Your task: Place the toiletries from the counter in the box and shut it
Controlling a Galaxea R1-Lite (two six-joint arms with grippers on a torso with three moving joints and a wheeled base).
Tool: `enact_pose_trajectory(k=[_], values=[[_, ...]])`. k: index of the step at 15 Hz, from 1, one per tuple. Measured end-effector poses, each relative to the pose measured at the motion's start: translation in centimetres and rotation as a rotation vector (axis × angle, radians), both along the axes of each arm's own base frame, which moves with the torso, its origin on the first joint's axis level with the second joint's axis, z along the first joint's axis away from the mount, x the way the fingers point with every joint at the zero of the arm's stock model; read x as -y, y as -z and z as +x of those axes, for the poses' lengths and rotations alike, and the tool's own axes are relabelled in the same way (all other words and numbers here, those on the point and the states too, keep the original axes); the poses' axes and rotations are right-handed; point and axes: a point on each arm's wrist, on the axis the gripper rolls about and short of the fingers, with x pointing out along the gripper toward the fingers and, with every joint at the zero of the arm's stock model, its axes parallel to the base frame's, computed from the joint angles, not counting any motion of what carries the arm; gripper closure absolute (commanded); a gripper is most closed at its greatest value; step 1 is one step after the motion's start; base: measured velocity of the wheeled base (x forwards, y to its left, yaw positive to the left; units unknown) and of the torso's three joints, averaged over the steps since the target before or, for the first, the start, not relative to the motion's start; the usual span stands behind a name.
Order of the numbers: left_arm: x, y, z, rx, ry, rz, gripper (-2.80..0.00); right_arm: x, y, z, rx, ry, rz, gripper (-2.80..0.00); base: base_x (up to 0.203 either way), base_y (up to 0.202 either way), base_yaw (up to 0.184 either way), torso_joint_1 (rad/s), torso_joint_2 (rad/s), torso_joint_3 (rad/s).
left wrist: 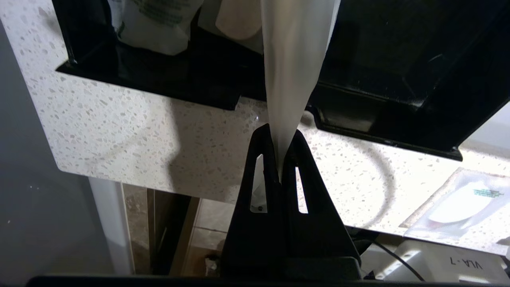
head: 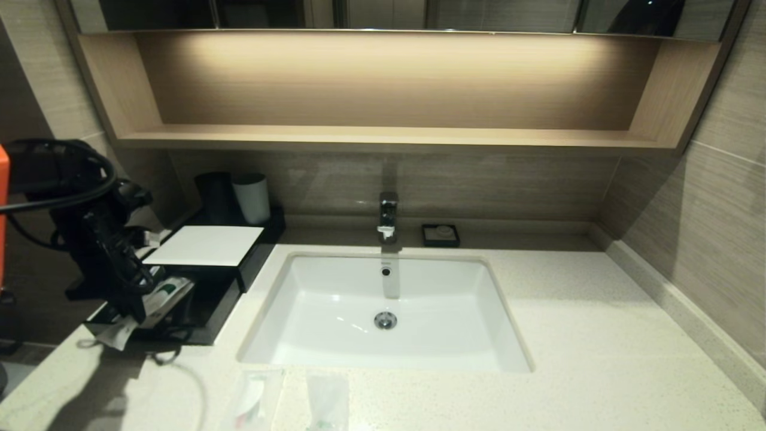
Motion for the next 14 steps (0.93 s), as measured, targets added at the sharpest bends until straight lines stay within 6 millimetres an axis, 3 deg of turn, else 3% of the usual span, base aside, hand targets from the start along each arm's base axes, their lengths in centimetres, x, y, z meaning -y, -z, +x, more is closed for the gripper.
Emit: enact_pose_trajectory(k=[14], values=[[-0.3, 0.6, 1.6, 0.103, 0.010, 0.030, 0.00, 0.0, 0.0, 0.0, 0.000, 0.000, -0.001, 0.00, 0.000, 0.000, 0.000, 0.000, 0.00, 0.000]])
